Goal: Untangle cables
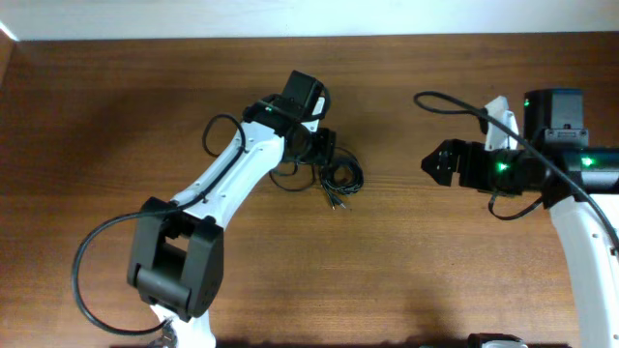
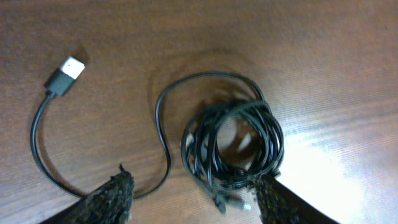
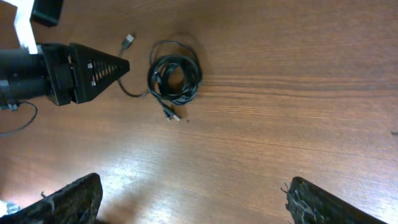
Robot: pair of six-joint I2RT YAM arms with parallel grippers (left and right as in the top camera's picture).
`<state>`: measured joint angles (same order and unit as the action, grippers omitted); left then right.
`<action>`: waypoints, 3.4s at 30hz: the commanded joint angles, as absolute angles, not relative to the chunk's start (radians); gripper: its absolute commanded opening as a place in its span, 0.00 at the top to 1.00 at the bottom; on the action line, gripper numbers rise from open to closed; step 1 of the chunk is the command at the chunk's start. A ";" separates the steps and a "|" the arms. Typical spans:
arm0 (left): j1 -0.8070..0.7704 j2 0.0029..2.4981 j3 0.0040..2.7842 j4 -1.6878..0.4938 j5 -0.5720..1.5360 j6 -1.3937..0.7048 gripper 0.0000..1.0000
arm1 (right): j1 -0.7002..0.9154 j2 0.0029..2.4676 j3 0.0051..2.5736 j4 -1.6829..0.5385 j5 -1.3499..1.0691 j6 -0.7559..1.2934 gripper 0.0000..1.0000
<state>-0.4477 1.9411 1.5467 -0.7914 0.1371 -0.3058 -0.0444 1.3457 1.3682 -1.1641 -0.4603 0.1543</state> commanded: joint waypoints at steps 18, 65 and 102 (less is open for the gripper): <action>-0.567 2.159 1.554 -0.749 0.044 -0.400 0.50 | -0.067 1.336 1.380 -1.175 -0.447 0.162 0.04; -0.415 2.058 2.061 -1.072 0.635 -0.057 1.00 | 0.139 1.612 1.380 -0.743 -0.674 0.410 0.61; -0.332 2.058 2.061 -0.831 1.073 -0.247 1.00 | 0.095 1.482 1.380 -0.690 -0.685 0.465 0.59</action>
